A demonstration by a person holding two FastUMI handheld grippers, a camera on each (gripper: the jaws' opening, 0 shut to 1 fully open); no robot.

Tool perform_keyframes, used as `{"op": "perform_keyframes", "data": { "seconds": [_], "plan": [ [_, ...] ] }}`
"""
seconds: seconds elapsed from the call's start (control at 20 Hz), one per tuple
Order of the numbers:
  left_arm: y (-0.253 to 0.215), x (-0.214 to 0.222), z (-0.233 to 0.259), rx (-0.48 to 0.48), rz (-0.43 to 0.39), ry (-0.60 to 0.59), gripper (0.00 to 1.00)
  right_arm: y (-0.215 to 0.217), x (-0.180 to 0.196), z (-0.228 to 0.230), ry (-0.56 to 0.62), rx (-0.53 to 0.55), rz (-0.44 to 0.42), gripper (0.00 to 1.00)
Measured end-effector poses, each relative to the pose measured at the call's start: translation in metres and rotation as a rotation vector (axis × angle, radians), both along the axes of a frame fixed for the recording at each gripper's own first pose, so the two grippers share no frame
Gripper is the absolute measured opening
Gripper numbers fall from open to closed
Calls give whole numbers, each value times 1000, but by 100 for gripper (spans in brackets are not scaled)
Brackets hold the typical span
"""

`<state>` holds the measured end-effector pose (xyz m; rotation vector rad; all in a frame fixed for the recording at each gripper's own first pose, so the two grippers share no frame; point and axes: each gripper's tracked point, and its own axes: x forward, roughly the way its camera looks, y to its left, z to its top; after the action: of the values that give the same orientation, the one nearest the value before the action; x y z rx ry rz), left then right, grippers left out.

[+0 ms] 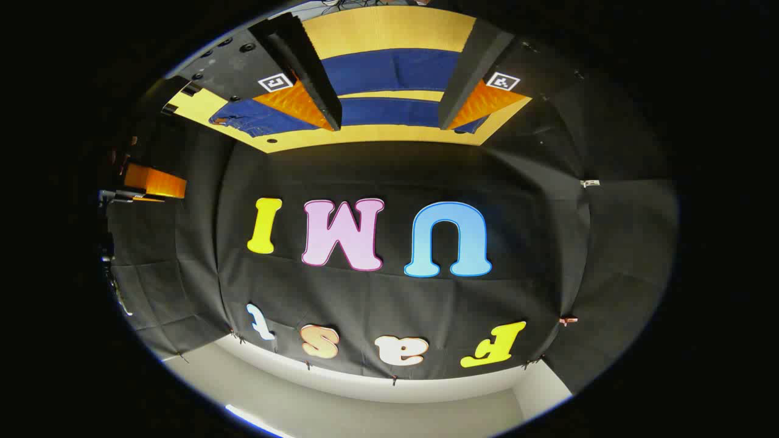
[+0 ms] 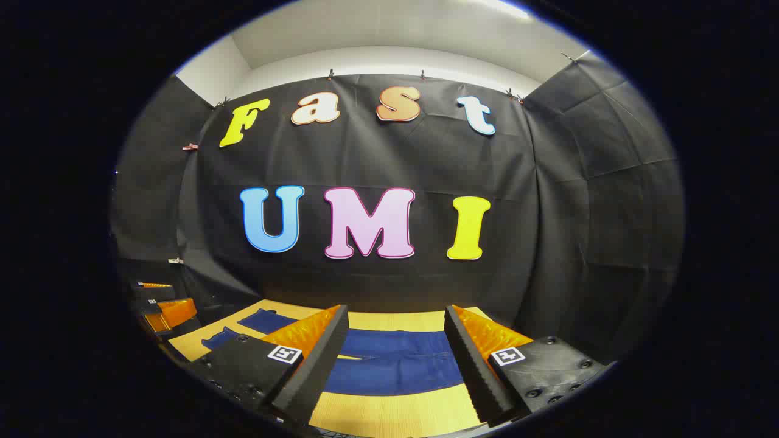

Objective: Grasp the waist and the cuffs of the jeans and fold them to make the two legs overlap; first hold the waist and fold one-third of the jeans toward the cuffs, then hold the cuffs and fold the remaining one-third in the same direction to finish folding.

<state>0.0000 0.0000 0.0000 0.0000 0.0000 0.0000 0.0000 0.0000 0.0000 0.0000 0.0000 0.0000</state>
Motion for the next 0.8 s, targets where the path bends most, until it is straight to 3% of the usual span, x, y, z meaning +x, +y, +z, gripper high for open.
{"op": "perform_keyframes", "data": {
  "seconds": [0.8],
  "plan": [
    [29,15,-26,3,44,51,99,14,9,-11,20,-33,21,96]
  ]
}}
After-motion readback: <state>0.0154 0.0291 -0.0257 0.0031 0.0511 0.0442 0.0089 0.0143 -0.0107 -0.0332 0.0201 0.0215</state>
